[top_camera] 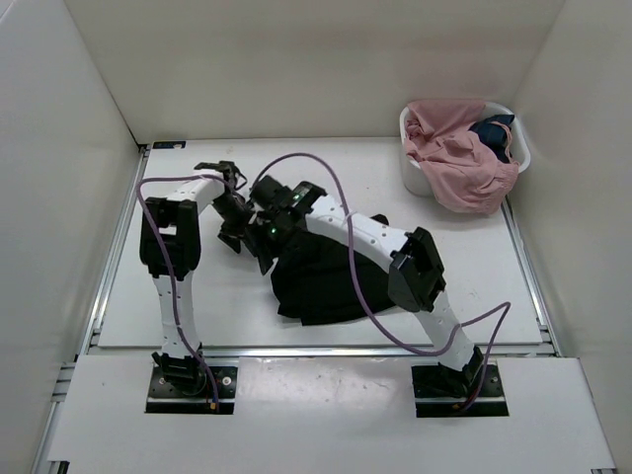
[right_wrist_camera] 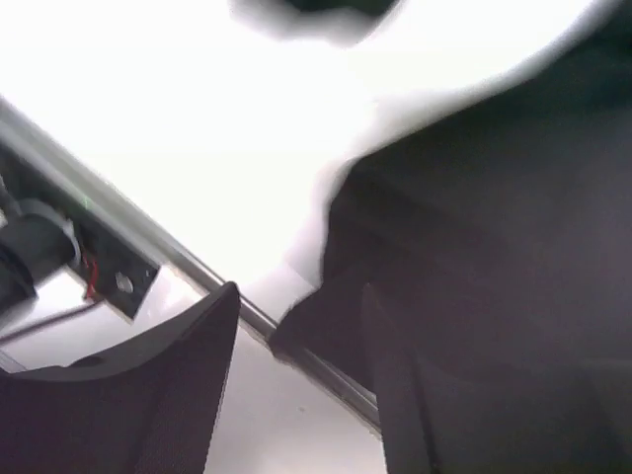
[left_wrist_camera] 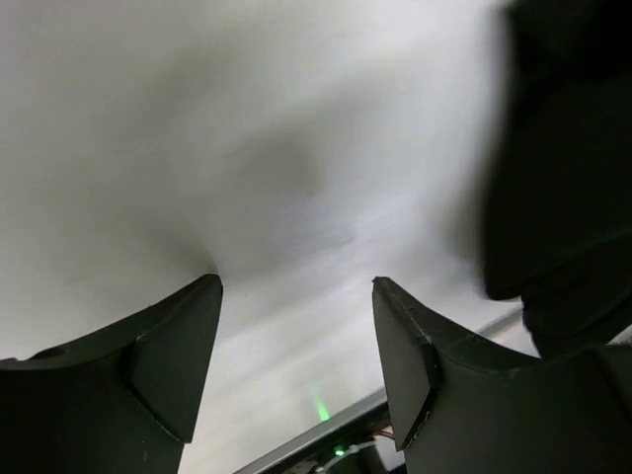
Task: Fold and stack the trousers
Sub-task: Fold the trousers
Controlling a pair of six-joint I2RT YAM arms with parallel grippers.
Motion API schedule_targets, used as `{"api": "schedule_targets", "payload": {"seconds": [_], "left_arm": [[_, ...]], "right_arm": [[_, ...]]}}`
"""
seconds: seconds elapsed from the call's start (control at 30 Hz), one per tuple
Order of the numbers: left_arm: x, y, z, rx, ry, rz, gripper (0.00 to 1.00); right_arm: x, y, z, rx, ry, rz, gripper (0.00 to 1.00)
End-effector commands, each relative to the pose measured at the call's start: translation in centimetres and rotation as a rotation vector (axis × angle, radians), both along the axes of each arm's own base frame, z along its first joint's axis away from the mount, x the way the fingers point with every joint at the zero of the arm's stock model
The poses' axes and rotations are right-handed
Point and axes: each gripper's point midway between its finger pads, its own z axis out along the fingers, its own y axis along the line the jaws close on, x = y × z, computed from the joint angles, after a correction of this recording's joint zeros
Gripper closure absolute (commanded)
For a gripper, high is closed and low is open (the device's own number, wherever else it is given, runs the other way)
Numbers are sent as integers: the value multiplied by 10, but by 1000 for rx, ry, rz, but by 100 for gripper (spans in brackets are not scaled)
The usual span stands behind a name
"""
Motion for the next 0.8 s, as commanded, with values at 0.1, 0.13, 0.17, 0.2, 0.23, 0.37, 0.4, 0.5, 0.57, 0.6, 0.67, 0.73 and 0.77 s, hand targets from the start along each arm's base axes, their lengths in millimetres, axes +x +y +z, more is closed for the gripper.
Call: {"api": "schedule_targets", "payload": {"seconds": [0.1,0.13,0.17,0.2,0.23,0.37,0.4,0.5,0.57,0.6,0.67,0.73,0.77], "left_arm": [[49,33,50,105,-240,50,25],[52,24,59,90,-267,33,25],[62,16,74,69,-322,11,24],[68,7,86,49,-366,-3,22],[72,-13,99,14,-409,-49,17],[73,-74,125,-82,-522,-238,0],[68,-86,125,-89,-528,-284,0],[51,-126,118,-44,-589,-458,0],[37,-147,112,-16,-643,-566,0],[32,-153,110,-23,-653,-593,0],[20,-163,102,-23,-652,-639,0],[20,-168,95,-27,-654,-647,0],[20,-168,90,-24,-644,-649,1]], "right_arm": [[-48,-12,28,48,-127,219,39],[-48,-20,54,112,-163,168,39],[-37,-17,62,179,-216,122,39],[-33,-40,38,133,-199,63,39],[-28,-51,56,171,-230,-23,39],[3,-111,31,72,-262,-275,52],[2,-124,20,46,-251,-306,54],[6,-159,-1,-12,-228,-444,57],[12,-178,-3,6,-214,-562,57],[15,-184,-6,23,-211,-602,57],[7,-204,-26,18,-161,-676,59],[-1,-216,-49,-2,-122,-711,61],[-2,-221,-53,0,-112,-742,63]]}}
